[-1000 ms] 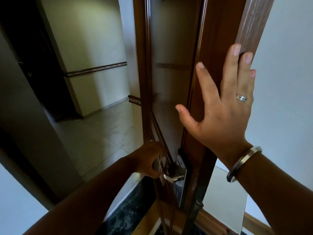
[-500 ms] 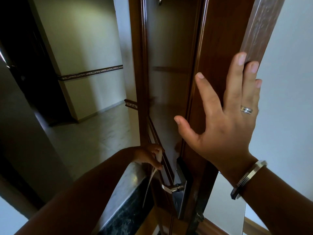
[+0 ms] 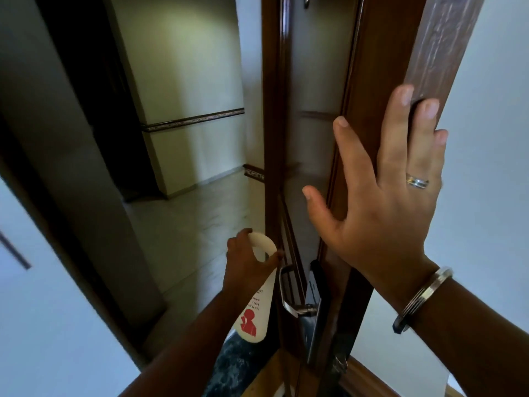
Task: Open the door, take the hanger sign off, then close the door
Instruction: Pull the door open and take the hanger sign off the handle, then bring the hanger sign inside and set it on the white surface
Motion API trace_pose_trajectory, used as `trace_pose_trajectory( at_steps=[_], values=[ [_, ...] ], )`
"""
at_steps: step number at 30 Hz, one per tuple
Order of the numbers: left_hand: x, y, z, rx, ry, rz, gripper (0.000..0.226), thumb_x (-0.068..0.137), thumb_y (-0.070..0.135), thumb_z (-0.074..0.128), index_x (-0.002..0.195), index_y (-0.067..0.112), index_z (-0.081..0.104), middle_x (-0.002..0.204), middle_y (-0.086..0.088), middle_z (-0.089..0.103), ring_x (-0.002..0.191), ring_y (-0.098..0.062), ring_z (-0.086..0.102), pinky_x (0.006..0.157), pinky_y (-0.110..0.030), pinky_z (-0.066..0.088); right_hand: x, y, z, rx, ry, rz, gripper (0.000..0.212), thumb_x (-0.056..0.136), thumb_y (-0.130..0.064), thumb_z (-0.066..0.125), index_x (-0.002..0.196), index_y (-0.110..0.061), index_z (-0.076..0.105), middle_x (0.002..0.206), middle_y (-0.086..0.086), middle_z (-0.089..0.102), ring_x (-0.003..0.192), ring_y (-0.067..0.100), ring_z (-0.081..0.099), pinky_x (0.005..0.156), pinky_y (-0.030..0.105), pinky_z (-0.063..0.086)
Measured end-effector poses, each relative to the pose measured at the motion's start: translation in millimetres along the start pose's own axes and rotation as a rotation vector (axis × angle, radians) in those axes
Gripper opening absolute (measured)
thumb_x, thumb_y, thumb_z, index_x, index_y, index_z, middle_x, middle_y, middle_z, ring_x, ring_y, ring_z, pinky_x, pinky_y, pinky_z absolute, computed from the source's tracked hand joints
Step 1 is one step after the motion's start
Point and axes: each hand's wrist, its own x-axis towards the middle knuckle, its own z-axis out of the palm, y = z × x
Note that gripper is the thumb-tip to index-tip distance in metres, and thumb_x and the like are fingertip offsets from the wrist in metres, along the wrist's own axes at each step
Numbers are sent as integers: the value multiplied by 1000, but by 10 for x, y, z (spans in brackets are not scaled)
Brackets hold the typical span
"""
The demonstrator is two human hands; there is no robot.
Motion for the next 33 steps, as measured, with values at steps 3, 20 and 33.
trace_pose_trajectory(
  at_steps=[3, 20, 33],
  values=[
    [-186, 11, -291, 10, 131, -9, 92, 68, 67, 76, 141, 28, 34, 133, 1, 41, 116, -15, 43, 86, -28, 35, 38, -203, -2, 49, 6, 5, 55, 95, -22, 52, 148, -17, 40, 153, 28, 33, 144, 43, 22, 121, 48, 11],
    [-1394, 780, -1901, 11, 471, 2, 73, 57, 86, 61, 104, 38, 32, 101, 13, 50, 85, -10, 60, 53, -18, 52, -442, -930, -569, 976, -711, -132, 78, 91, -50, 52, 154, -24, 15, 162, -2, 16, 149, 8, 17, 118, 31, 25],
    [-1508, 1042, -1193, -235, 247, -43, 29, 87, 52, 50, 107, 32, 42, 93, 15, 60, 84, 9, 63, 55, -10, 51, -1132, -151, -65, 1263, -1536, 408, 15, 90, -33, 67, 103, -38, 61, 103, -15, 75, 88, 6, 73, 72, 33, 63]
  ],
)
